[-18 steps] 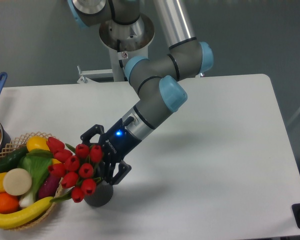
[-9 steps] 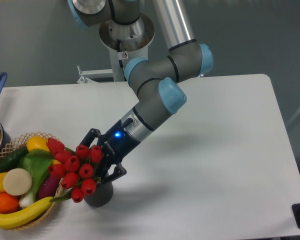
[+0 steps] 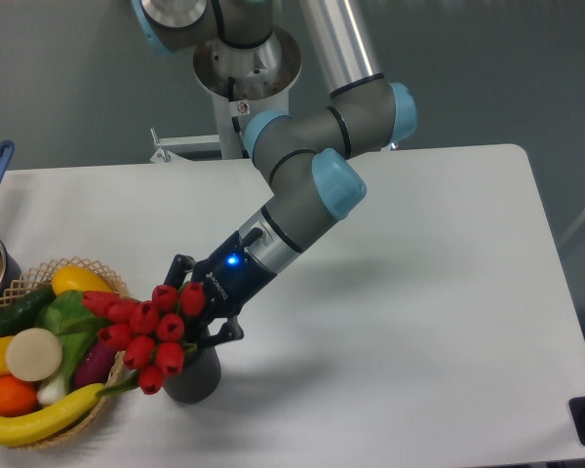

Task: Pick up the flowers from the vase
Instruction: 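Close the gripper on the tulip bouquet stems, then lift the tulip bouquet up out of the vase and carry it away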

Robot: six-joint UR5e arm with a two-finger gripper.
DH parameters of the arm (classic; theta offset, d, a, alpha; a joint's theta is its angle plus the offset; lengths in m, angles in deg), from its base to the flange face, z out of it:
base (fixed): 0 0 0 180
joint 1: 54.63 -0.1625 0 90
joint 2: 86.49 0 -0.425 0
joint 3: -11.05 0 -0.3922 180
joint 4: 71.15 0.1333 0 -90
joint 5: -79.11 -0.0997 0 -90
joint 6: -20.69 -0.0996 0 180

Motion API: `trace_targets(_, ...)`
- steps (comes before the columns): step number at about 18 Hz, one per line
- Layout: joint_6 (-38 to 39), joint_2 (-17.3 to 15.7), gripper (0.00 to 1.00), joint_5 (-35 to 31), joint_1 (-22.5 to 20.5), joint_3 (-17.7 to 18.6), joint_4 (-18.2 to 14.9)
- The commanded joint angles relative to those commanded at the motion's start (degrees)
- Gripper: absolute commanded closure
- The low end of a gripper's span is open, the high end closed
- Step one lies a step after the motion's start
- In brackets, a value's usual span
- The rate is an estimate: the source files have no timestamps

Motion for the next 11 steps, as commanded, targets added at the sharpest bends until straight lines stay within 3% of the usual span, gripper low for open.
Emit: trace_targets(11,8.6,-4.7,0.64,1.2,-1.3,-2.0,-0.1)
